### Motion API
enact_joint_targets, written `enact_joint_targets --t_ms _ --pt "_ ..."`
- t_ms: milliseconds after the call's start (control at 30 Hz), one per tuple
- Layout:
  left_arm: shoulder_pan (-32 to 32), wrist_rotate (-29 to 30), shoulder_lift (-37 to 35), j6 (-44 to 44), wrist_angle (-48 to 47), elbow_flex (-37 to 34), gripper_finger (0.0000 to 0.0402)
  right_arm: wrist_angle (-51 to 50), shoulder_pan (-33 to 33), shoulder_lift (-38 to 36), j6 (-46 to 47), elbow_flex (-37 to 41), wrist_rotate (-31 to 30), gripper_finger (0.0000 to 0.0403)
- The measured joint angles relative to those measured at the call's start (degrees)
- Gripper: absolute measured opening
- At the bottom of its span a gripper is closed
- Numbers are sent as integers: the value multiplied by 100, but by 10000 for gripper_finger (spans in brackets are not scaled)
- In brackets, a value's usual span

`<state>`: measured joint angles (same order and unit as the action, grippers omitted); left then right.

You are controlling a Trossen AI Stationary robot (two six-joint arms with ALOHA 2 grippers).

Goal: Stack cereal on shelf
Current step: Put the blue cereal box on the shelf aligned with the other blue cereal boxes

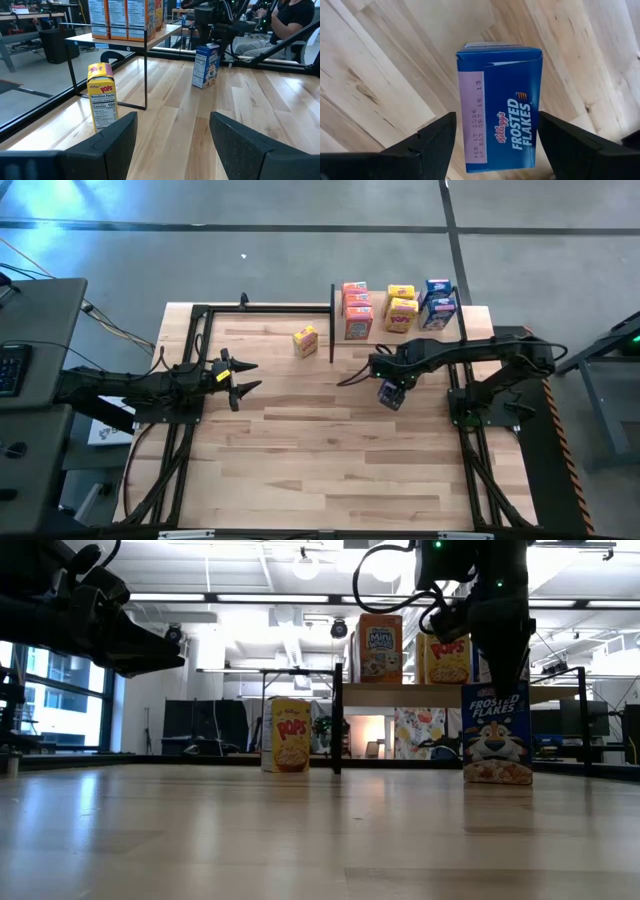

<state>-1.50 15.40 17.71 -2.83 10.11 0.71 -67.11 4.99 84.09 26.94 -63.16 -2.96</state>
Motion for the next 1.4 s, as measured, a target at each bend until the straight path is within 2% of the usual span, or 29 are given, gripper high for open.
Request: enact_joint_targets --t_ms 400,600,833,1033,1200,1400 --pt "2 0 -2 0 2 0 239 -6 0 -2 -43 0 7 180" --pt "2 0 0 0 0 0 239 -90 0 -2 -42 0 106 161" --pt "1 1 0 0 0 0 239 -309 0 -69 -162 -40 286 157" --pt "0 0 -1 0 0 0 239 -1293 0 -133 -331 -715 200 156" --pt "1 0 -1 0 0 0 239 -2258 0 -133 -861 -1540 -177 156" --pt "1 1 0 0 2 0 239 -2299 79 -517 -1827 -2133 -545 156"
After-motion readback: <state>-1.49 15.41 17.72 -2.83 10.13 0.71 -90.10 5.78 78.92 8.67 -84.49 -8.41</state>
